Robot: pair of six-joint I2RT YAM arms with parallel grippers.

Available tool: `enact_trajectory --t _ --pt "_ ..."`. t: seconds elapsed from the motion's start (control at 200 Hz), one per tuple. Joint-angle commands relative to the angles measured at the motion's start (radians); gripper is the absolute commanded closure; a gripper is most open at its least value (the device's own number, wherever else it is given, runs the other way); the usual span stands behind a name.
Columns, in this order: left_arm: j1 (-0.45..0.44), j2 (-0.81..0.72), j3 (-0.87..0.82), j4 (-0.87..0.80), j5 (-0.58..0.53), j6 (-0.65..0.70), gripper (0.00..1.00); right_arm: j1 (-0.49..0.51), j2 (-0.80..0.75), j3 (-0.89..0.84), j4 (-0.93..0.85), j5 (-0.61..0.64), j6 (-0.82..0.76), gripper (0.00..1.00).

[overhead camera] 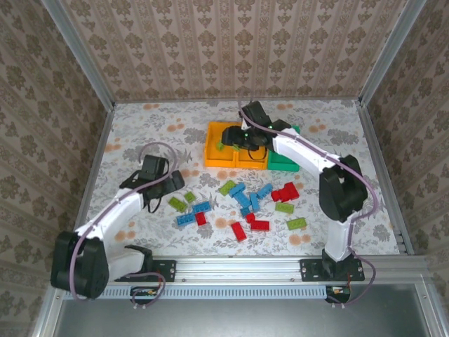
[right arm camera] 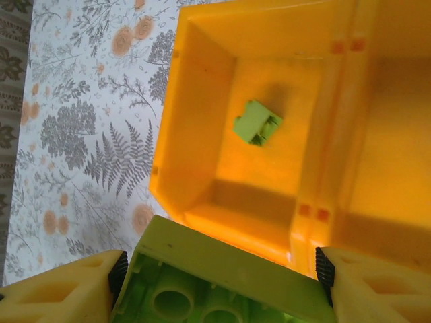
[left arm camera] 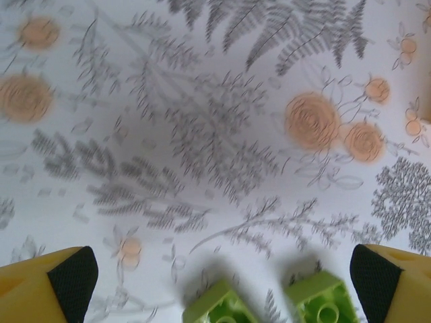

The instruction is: Sort the legos into containers by color

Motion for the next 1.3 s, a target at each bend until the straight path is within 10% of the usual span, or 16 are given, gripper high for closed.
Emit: enact_trajectory --t 0.0,1.295 --pt "0.002 -0.082 -0.056 -0.074 -0.006 -0.107 0.00 -0.003 0.077 0.086 -0.031 -0.050 0.066 0.37" --pt "-0.017 0.047 -0.132 0.080 0.154 -0.433 0.09 -0.004 0.306 0.298 -0.051 -0.039 0.141 0.12"
